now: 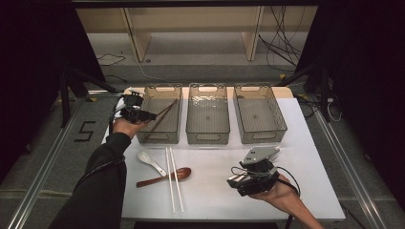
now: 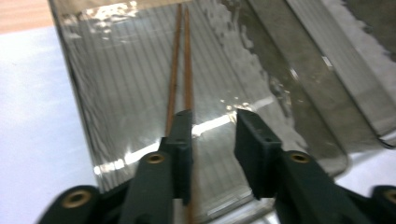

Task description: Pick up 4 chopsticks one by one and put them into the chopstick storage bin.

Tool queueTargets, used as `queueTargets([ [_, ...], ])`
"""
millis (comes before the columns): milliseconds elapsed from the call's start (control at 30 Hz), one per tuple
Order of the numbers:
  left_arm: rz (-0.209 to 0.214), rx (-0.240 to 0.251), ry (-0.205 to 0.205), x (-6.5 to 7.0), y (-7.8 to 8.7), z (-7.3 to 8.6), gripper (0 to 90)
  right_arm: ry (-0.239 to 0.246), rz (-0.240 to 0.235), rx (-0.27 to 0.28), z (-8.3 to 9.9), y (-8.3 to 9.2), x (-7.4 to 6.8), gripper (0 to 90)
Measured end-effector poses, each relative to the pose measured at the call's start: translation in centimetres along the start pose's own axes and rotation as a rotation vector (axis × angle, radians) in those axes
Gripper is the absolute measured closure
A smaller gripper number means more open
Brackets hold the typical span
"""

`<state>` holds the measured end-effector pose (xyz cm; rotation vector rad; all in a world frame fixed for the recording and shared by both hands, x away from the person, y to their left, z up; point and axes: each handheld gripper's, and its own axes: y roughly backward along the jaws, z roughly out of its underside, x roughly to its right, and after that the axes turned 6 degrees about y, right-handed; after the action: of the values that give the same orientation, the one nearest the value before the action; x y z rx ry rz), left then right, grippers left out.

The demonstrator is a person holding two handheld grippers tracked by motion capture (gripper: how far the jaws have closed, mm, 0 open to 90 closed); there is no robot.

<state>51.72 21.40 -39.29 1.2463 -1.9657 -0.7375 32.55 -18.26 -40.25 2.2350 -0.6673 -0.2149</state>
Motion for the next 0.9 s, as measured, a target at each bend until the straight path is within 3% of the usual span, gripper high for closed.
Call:
queueTargets([
  [233, 0.044, 0.037, -0.003, 1.4, 2.5, 1.0, 40.4, 0.001, 0.003, 0.000, -0.1, 0.0, -0.1, 25.9],
  [433, 0.062, 0.064, -0.009, 2.3, 4.4, 2.2, 30.3, 0.000, 0.003, -0.006, -0.1, 0.0, 0.0, 25.9],
  [700, 0.068, 0.029, 0.010, 3.5, 5.5, 4.4, 22.7, 0.003, 0.005, -0.003, -0.1, 0.0, -0.1, 25.9],
  [800, 0.092, 0.000, 0.020, 4.0, 5.5, 5.5, 21.4, 0.002, 0.006, -0.003, -0.1, 0.0, -0.1, 25.8],
  [900, 0.081, -0.026, 0.001, 4.7, 5.6, 6.7, 19.7, 0.002, 0.005, -0.003, -0.2, 0.0, -0.2, 25.8],
])
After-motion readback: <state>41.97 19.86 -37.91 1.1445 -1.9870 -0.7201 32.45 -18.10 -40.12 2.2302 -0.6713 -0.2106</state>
